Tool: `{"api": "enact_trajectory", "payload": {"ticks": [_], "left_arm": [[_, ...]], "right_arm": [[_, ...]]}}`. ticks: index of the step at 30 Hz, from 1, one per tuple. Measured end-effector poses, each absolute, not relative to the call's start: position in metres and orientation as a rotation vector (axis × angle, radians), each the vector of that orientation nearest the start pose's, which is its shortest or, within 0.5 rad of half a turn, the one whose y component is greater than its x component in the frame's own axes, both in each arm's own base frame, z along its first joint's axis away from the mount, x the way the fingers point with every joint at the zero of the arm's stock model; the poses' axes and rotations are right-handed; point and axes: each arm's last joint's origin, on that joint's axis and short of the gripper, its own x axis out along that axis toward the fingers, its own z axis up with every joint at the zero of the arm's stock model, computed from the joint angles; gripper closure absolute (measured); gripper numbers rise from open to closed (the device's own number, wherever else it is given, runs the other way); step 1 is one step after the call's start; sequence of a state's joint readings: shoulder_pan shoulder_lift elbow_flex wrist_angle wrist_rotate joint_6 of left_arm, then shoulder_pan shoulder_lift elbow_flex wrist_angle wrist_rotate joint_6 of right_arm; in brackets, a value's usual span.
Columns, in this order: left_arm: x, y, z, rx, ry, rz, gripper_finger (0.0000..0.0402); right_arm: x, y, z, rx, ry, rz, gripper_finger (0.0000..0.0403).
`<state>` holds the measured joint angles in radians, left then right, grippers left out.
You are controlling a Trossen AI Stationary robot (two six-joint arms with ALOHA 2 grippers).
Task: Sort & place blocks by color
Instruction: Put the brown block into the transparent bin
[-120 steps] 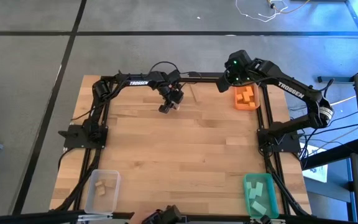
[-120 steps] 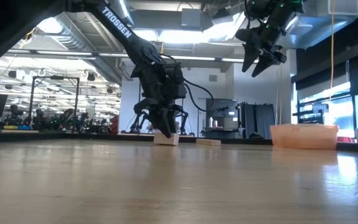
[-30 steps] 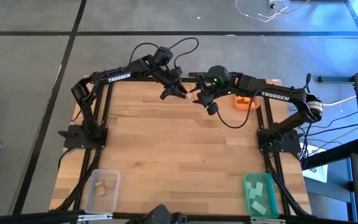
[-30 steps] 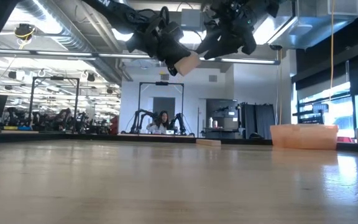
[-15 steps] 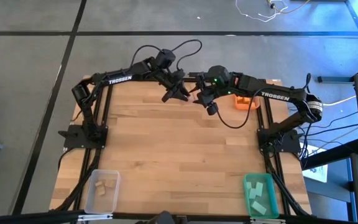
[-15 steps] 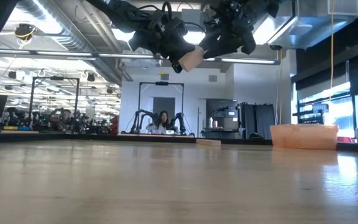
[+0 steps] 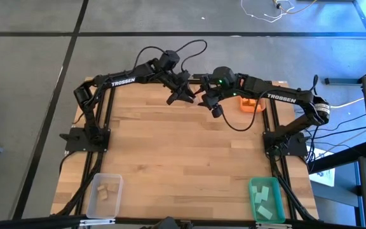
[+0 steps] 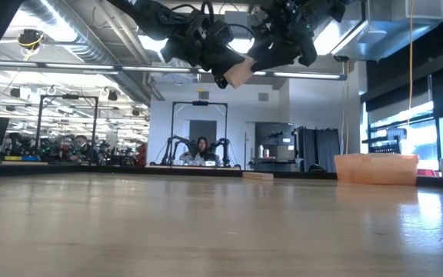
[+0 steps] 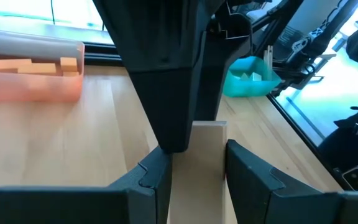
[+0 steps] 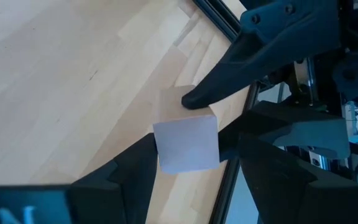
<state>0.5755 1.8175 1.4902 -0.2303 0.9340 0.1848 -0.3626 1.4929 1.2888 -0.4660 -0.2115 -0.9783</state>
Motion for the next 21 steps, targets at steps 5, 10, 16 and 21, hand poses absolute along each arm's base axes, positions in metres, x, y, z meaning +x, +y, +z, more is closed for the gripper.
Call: {"api": "enact_trajectory", "payload": {"ticks": [5,10,16,21], "left_arm": [[0.3551,0.2026,0.2925,-0.203,0.371,-0.383,0.0287],[0.355,0.2025,0.2923,-0.206,0.373,-0.383,0.0287],[0.3553,0.2039,0.2936,-0.19,0.366,-0.366,0.029],[0.3549,0.2043,0.2933,-0.194,0.369,-0.364,0.0301]], "right_arm": [[0.3077,-0.1101,0.3161,-0.75,0.648,0.183,0.0179],[0.3106,-0.11,0.3134,-0.742,0.637,0.205,0.0179],[0.3158,-0.1102,0.3082,-0.732,0.625,0.234,0.0179],[0.3165,-0.1106,0.3092,-0.737,0.615,0.227,0.0181]]}}
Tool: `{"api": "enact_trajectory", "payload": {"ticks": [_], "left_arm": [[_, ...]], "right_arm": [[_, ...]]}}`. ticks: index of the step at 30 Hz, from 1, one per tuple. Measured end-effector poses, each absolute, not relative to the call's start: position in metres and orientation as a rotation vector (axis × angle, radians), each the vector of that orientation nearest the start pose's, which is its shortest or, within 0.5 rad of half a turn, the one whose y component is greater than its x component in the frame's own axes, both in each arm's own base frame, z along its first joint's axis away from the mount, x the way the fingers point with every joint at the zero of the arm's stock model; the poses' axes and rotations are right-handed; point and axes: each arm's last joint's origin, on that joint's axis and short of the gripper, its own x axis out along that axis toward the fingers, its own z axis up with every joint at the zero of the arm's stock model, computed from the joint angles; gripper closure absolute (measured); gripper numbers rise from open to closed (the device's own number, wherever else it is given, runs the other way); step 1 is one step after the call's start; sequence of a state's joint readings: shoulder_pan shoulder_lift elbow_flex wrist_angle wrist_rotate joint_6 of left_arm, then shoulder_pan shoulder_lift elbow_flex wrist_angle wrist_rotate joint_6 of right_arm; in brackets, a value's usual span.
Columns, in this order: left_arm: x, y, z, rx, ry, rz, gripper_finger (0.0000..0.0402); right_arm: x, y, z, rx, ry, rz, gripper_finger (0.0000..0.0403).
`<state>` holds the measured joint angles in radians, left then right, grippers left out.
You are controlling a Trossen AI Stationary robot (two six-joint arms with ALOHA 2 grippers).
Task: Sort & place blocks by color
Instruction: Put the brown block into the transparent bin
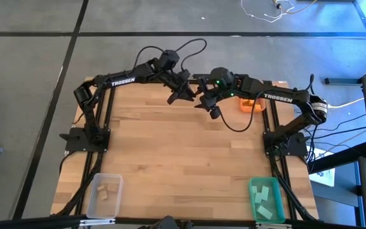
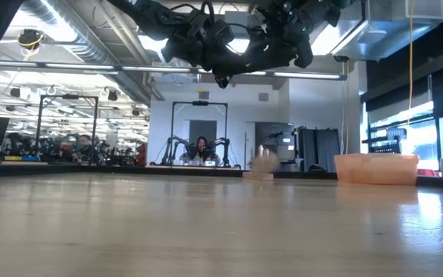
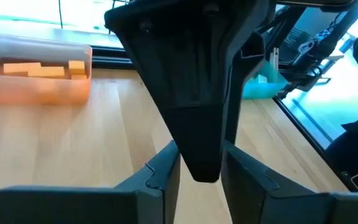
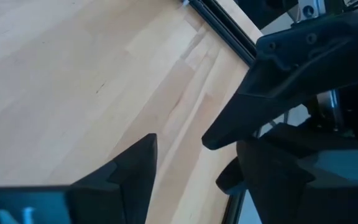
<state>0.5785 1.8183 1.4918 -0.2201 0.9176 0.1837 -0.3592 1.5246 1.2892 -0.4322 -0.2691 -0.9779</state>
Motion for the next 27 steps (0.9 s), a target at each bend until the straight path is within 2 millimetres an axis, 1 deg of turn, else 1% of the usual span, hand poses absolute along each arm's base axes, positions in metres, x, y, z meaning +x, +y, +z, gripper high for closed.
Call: {"api": "enact_trajectory", "payload": {"ticks": [7,11,19,22,24,27], "left_arm": [[0.355,0.204,0.293,-0.195,0.372,-0.364,0.0326],[0.354,0.205,0.293,-0.196,0.372,-0.36,0.0329],[0.352,0.211,0.293,-0.182,0.377,-0.317,0.033],[0.35,0.216,0.291,-0.174,0.398,-0.245,0.033],[0.346,0.222,0.29,-0.173,0.414,-0.191,0.0329],[0.341,0.229,0.288,-0.179,0.44,-0.128,0.033]], "right_arm": [[0.317,-0.111,0.309,-0.738,0.616,0.224,0.0199],[0.316,-0.111,0.309,-0.741,0.622,0.215,0.0206],[0.316,-0.113,0.309,-0.715,0.661,0.153,0.0207],[0.312,-0.118,0.306,-0.63,0.742,0.049,0.0207],[0.306,-0.125,0.303,-0.532,0.813,-0.06,0.0207],[0.3,-0.136,0.302,-0.356,0.856,-0.245,0.0207]]}}
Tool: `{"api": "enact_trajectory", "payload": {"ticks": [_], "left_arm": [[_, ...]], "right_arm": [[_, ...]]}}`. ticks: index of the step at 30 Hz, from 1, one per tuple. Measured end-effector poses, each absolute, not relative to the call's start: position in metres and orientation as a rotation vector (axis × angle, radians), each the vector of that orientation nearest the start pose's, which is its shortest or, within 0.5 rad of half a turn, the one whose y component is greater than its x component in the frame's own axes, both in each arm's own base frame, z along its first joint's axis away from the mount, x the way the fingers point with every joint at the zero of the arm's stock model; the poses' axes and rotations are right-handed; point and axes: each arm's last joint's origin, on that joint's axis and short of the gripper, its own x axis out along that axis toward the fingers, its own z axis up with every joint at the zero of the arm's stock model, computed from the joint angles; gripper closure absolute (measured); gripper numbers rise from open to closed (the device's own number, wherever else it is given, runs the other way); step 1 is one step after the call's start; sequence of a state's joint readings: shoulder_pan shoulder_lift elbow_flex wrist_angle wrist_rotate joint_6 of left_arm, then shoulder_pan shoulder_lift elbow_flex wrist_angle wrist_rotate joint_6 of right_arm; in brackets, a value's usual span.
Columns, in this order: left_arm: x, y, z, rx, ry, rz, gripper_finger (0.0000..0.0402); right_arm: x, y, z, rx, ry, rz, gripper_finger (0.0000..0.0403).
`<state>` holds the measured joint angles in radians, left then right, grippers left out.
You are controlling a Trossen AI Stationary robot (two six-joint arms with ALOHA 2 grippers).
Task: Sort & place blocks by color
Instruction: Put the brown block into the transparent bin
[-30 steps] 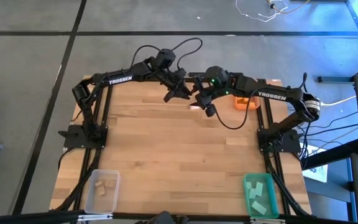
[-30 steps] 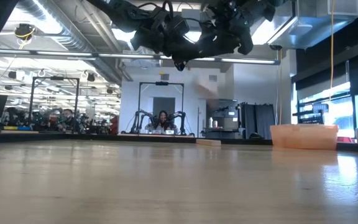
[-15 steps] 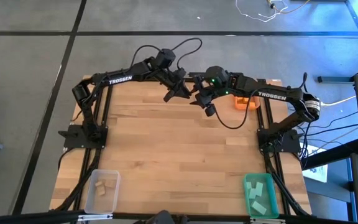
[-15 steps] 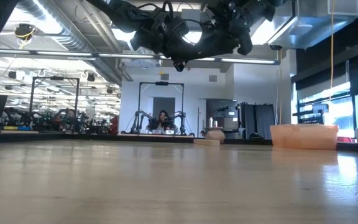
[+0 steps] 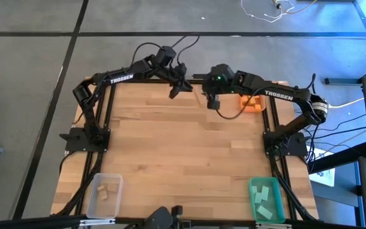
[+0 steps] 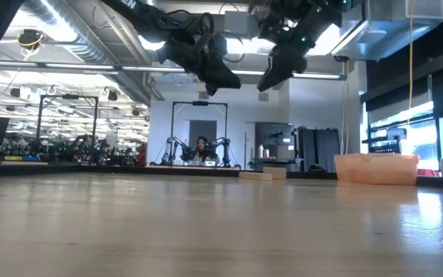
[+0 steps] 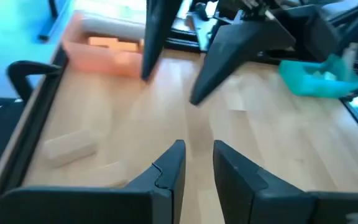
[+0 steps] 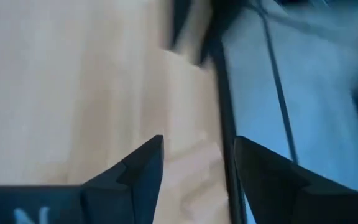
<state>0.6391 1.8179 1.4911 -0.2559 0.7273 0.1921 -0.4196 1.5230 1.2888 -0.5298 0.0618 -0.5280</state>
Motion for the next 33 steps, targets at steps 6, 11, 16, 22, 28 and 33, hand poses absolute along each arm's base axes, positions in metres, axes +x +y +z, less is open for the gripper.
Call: {"api": "enact_trajectory", "payload": {"ticks": [6,11,16,22,28,33], "left_arm": [[0.332,0.242,0.288,-0.186,0.44,-0.085,0.033],[0.325,0.252,0.288,-0.192,0.437,-0.055,0.0332],[0.319,0.259,0.288,-0.197,0.435,-0.032,0.033],[0.316,0.263,0.288,-0.199,0.434,-0.019,0.0332],[0.315,0.263,0.288,-0.198,0.433,-0.019,0.0334],[0.315,0.263,0.288,-0.197,0.433,-0.019,0.0334]], "right_arm": [[0.288,-0.155,0.3,-0.052,0.849,-0.565,0.0207],[0.283,-0.175,0.29,0.283,0.799,-0.578,0.0207],[0.278,-0.204,0.261,0.561,0.84,-0.639,0.0207],[0.276,-0.229,0.223,0.688,0.925,-0.714,0.0207],[0.283,-0.241,0.202,0.582,1.018,-0.723,0.0207],[0.292,-0.25,0.19,0.57,1.048,-0.74,0.0207]]}}
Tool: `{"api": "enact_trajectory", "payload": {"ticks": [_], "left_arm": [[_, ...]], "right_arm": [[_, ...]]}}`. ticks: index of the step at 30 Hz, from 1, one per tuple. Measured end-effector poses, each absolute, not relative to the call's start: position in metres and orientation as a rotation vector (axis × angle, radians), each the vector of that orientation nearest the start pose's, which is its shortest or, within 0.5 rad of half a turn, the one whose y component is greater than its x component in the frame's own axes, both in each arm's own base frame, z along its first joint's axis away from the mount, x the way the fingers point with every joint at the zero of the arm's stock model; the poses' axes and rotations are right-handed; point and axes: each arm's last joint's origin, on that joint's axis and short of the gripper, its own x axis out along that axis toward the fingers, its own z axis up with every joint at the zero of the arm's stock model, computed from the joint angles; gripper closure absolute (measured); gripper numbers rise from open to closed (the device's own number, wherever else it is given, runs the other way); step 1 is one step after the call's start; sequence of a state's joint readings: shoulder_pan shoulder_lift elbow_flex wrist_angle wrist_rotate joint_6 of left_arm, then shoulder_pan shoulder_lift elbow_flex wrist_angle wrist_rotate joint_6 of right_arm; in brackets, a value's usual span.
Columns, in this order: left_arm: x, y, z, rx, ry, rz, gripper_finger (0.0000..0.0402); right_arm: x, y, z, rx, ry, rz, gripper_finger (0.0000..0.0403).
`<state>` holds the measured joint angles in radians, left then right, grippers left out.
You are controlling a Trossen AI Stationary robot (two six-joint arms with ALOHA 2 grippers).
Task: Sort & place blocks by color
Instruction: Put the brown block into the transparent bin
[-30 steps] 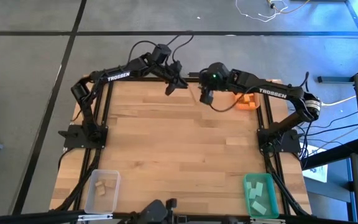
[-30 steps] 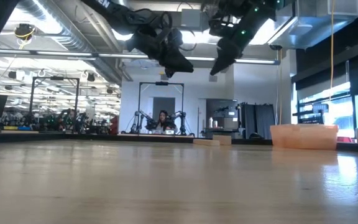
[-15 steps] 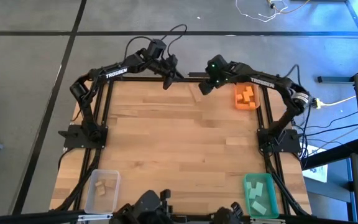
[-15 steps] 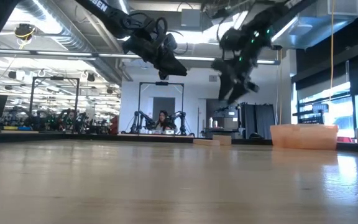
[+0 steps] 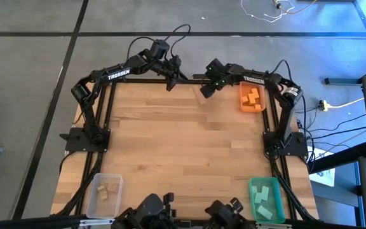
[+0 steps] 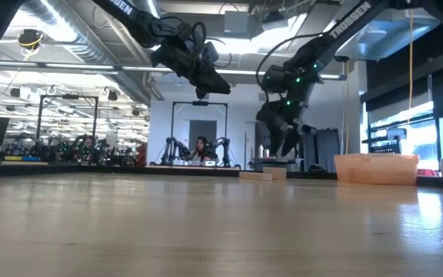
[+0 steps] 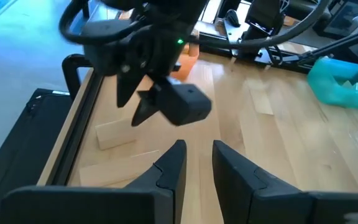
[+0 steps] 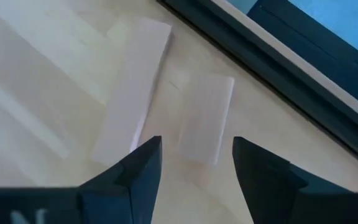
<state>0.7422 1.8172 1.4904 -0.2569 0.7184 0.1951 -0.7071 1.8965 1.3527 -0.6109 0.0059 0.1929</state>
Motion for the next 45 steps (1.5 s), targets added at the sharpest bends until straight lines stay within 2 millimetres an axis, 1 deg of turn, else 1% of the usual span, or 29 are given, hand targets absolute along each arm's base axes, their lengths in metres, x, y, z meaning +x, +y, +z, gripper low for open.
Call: {"api": "enact_trajectory", "payload": {"ticks": [7,18,21,23,24,25,30,36,40,45], "left_arm": [[0.315,0.263,0.288,-0.197,0.432,-0.02,0.0334],[0.315,0.263,0.289,-0.195,0.43,-0.019,0.0334],[0.315,0.264,0.289,-0.194,0.431,-0.017,0.0334],[0.315,0.264,0.289,-0.195,0.432,-0.016,0.0334],[0.315,0.264,0.288,-0.194,0.433,-0.012,0.0334],[0.315,0.264,0.288,-0.193,0.434,-0.006,0.0334],[0.315,0.266,0.288,-0.171,0.456,0.062,0.0334],[0.315,0.268,0.287,-0.111,0.479,0.119,0.0334],[0.315,0.268,0.287,-0.11,0.479,0.119,0.0334],[0.314,0.269,0.287,-0.081,0.499,0.173,0.0334]], "right_arm": [[0.299,-0.256,0.165,0.574,1.116,-0.727,0.0207],[0.297,-0.266,0.136,0.555,1.195,-0.7,0.021],[0.298,-0.267,0.133,0.534,1.207,-0.673,0.0228],[0.298,-0.267,0.133,0.527,1.209,-0.668,0.0258],[0.298,-0.267,0.134,0.526,1.206,-0.668,0.0273],[0.298,-0.266,0.135,0.523,1.204,-0.668,0.0276],[0.297,-0.266,0.139,0.502,1.195,-0.648,0.0275],[0.3,-0.261,0.15,0.543,1.21,-0.536,0.0275],[0.309,-0.257,0.169,0.493,1.245,-0.476,0.0275],[0.324,-0.248,0.205,0.418,1.289,-0.388,0.0275]]}}
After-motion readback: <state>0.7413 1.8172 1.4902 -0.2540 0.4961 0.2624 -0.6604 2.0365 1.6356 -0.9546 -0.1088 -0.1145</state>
